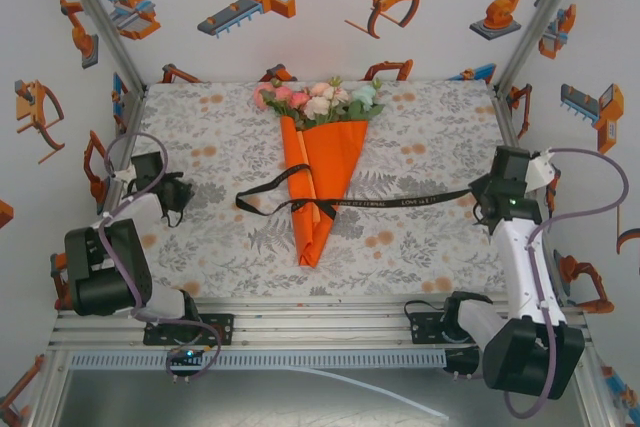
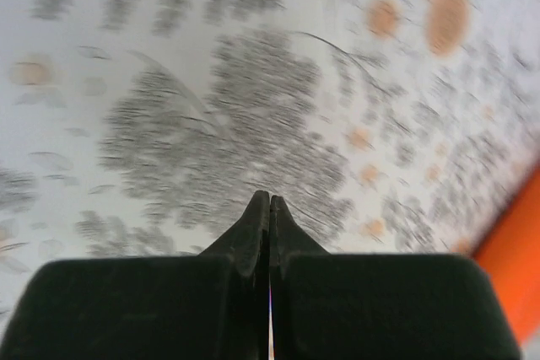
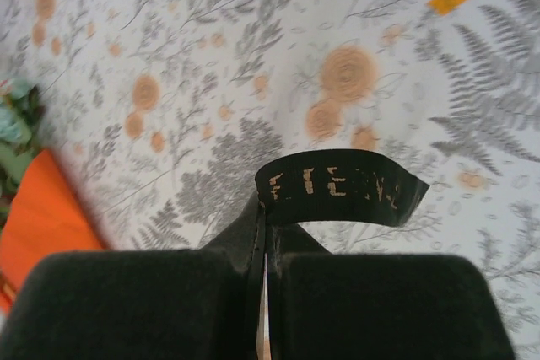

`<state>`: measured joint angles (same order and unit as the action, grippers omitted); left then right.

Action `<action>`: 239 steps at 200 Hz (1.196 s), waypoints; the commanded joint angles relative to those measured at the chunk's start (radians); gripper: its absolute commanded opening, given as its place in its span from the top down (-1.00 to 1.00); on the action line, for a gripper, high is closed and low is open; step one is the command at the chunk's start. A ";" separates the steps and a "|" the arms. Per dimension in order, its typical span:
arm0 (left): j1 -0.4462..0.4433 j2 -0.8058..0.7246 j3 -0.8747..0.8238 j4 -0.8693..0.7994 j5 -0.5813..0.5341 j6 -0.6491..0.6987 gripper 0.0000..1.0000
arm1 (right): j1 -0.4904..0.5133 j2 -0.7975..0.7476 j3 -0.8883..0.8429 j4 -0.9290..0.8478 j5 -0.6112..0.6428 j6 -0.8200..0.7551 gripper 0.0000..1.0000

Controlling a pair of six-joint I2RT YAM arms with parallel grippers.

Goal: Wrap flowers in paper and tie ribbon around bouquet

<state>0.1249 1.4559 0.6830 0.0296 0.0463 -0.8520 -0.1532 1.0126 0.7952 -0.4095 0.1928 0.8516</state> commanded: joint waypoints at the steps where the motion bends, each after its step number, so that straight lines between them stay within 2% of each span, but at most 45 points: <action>1: -0.115 -0.025 0.064 -0.027 0.212 -0.004 0.77 | 0.001 0.047 -0.021 0.098 -0.163 -0.004 1.00; 22: -0.329 -0.108 0.099 -0.264 -0.052 -0.169 0.30 | 0.004 0.071 -0.017 0.095 -0.194 0.013 1.00; 35: -0.416 -0.143 0.077 -0.309 -0.140 -0.318 0.26 | 0.005 0.075 -0.021 0.098 -0.194 0.020 1.00; 50: -0.459 -0.136 0.063 -0.320 -0.125 -0.478 0.25 | 0.009 0.082 -0.018 0.103 -0.198 0.021 1.00; 101: -0.577 -0.015 0.094 -0.375 -0.034 -0.864 0.02 | 0.012 0.081 -0.003 0.092 -0.204 0.020 1.00; 134: -0.606 0.026 0.102 -0.382 -0.088 -0.916 -0.18 | 0.013 0.070 -0.010 0.086 -0.201 0.020 1.00; 156: -0.603 0.078 0.090 -0.303 -0.096 -0.909 -0.21 | 0.013 0.072 -0.008 0.087 -0.202 0.021 1.00; 179: -0.594 0.142 0.079 -0.222 -0.067 -0.903 -0.08 | 0.013 0.079 0.001 0.090 -0.210 0.023 1.00; 198: -0.586 0.170 0.071 -0.161 -0.070 -0.872 0.36 | 0.014 0.086 0.009 0.085 -0.210 0.023 1.00; 215: -0.562 0.174 0.085 -0.190 -0.078 -0.825 0.99 | 0.012 0.102 0.024 0.056 -0.180 0.012 1.00; 239: -0.477 0.125 0.042 -0.181 -0.076 -0.747 1.00 | -0.009 0.113 0.037 0.042 -0.067 -0.016 1.00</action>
<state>-0.4278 1.6112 0.7670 -0.1310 -0.0002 -1.6646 -0.1474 1.1130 0.7921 -0.3439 0.0158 0.8639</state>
